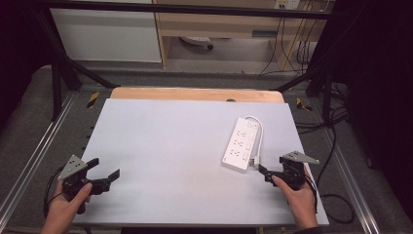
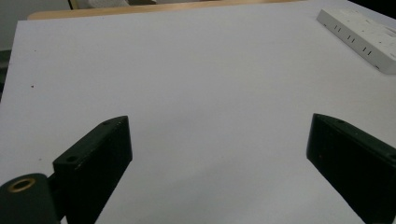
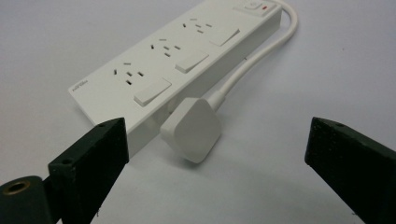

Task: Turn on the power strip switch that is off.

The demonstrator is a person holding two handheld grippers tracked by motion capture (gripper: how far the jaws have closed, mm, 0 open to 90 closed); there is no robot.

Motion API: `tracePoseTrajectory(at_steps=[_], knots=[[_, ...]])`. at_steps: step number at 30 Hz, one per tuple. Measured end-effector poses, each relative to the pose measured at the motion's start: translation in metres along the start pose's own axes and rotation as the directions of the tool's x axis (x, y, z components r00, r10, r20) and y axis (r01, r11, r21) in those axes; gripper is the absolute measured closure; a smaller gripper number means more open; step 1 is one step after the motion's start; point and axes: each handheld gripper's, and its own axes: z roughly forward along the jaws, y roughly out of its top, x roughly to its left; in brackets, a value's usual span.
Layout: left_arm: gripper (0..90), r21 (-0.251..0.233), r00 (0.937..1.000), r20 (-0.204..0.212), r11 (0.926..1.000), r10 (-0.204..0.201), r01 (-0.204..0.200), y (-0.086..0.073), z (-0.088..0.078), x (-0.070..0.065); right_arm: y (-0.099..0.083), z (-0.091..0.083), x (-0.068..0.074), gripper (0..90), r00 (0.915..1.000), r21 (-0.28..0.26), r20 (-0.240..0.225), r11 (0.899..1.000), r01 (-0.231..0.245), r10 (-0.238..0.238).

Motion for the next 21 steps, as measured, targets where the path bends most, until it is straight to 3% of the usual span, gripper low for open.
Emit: tracePoseTrajectory(at_steps=[7, 21], knots=[[6.9, 0.016, 1.0, 0.0, 0.9999, 0.003, -0.003, -0.001, 0.002, -0.001, 0.014, -0.002, 0.005, 9.0, 0.9999, -0.04, -0.009, 0.999, 0.009, -0.009], [7.0, 0.036, 0.9998, 0.018, 0.9993, 0.008, -0.008, -0.003, 0.005, -0.002, 0.047, 0.009, 0.007, 9.4, 0.996, -0.03, -0.018, 0.996, 0.087, -0.087]])
